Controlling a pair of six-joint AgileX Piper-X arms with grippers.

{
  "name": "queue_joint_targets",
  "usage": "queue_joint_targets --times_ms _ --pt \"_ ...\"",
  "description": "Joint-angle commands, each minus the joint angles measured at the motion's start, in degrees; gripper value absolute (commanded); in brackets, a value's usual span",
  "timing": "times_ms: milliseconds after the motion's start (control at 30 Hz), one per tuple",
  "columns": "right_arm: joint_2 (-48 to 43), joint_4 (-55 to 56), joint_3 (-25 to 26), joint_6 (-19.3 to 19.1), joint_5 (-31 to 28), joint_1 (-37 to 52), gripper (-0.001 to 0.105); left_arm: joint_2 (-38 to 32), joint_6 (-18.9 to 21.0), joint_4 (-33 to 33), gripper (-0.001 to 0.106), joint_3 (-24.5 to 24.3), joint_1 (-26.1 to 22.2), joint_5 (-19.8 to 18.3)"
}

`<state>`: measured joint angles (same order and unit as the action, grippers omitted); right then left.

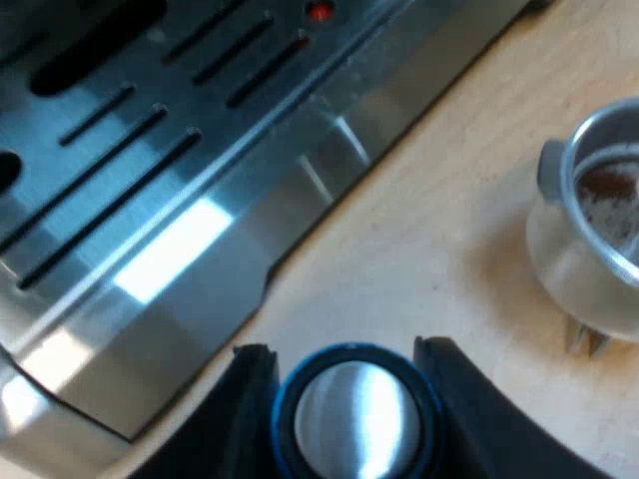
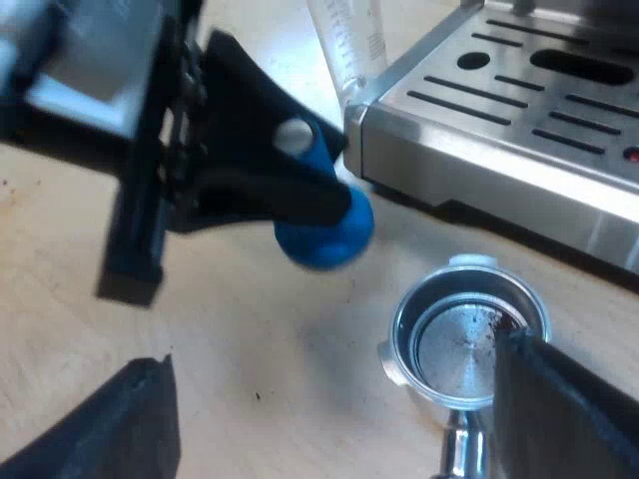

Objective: Grind coffee beans and then tamp

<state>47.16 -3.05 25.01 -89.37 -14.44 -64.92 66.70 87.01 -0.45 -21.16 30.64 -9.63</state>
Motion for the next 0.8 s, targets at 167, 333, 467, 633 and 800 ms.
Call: queue_joint_targets --times_ms 167,333,467,633,800 --pt "0.01 -0.98 0.13 -0.91 0.55 -0.65 0.066 5.03 1.97 -2.27 0.019 -0.03 -0.01 -0.03" --pt "0.01 -0.98 0.13 -0.91 0.55 -0.78 0.066 7.72 7.45 -4.71 0.019 -0.03 -0.01 -0.03" --pt "0.01 -0.98 0.13 -0.91 0.55 -0.78 0.066 7.76 8.61 -6.34 0.036 -0.03 -0.01 -0.03" --pt "0.01 -0.98 0.13 -0.91 0.55 -0.78 0.066 7.76 8.61 -7.25 0.068 -0.03 -0.01 -0.03" --pt "0.01 -0.98 0.13 -0.79 0.55 -0.78 0.066 7.33 8.61 -7.15 0.073 -0.03 -0.01 -0.03"
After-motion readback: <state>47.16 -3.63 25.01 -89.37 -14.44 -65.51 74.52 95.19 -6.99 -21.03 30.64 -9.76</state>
